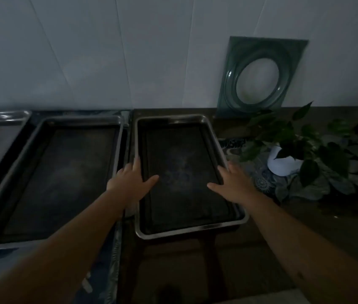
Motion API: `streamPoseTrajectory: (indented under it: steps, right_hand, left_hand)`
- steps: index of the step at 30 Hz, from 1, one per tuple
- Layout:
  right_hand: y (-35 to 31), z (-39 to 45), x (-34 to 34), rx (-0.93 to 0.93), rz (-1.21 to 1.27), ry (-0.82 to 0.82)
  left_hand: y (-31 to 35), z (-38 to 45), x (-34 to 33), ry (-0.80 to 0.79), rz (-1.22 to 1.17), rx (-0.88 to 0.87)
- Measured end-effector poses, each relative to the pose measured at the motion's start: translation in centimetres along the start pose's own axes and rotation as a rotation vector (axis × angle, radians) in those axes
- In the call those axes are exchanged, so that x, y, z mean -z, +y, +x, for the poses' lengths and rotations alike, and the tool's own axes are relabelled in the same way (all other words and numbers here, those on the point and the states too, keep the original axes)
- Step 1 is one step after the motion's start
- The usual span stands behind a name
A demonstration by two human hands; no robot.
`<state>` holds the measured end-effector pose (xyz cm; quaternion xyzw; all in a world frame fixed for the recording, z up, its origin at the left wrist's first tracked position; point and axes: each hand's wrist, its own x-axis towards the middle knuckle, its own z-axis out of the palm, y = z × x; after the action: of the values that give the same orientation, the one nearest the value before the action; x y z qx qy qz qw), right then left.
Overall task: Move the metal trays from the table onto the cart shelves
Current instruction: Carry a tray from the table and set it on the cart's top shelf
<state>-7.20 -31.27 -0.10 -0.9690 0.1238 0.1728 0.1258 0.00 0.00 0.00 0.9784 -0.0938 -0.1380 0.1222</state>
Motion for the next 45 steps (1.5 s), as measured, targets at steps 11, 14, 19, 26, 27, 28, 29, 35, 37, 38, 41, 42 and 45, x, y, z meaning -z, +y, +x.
streamPoseTrajectory:
  steps: [11, 14, 19, 26, 27, 28, 29, 35, 37, 38, 41, 42, 45]
  right_hand:
    - [8.3, 17.5, -1.8, -0.277, 0.598, -0.128]
    - [9.0, 20.5, -3.1, -0.26, 0.646, -0.063]
    - [9.4, 22.3, -4.9, -0.318, 0.824, 0.043]
    - [10.3, 21.8, -5.2, -0.361, 1.048, -0.037]
    - [10.5, 21.4, -5.0, -0.366, 1.055, -0.039]
    - [10.6, 20.9, -4.8, -0.367, 1.055, -0.027]
    - [10.6, 20.4, -4.5, -0.361, 1.053, -0.001]
    - [9.3, 15.5, -0.5, -0.33, 1.085, 0.04]
    - [8.8, 13.9, 0.8, -0.307, 1.072, 0.025]
    - [8.6, 13.0, 1.3, -0.289, 1.041, 0.038]
    - [7.5, 10.3, 2.3, -0.199, 0.925, 0.121]
    - [7.0, 9.5, 2.6, -0.171, 0.906, 0.141]
    - [6.0, 7.3, 2.9, -0.173, 0.959, 0.152]
  left_hand:
    - [1.2, 12.9, -6.9, 0.017, -0.434, 0.493]
    - [0.7, 14.8, -8.1, 0.023, -0.463, 0.592]
    - [-1.0, 16.2, -9.5, 0.044, -0.706, 0.688]
    - [-0.8, 13.7, -10.2, 0.11, -0.897, 0.818]
    - [-0.8, 13.2, -10.0, 0.116, -0.923, 0.819]
    - [-0.7, 12.6, -9.7, 0.117, -0.937, 0.819]
    - [-0.5, 12.1, -9.4, 0.115, -0.938, 0.815]
    - [-0.2, 8.3, -6.4, 0.152, -0.931, 0.761]
    - [-0.4, 7.0, -5.0, 0.144, -0.953, 0.751]
    - [-0.6, 6.2, -4.2, 0.139, -0.956, 0.732]
    - [-1.1, 3.6, -2.5, 0.165, -0.952, 0.623]
    - [-1.3, 2.8, -1.9, 0.179, -0.947, 0.601]
    - [-1.9, 0.3, -1.1, 0.19, -0.942, 0.596]
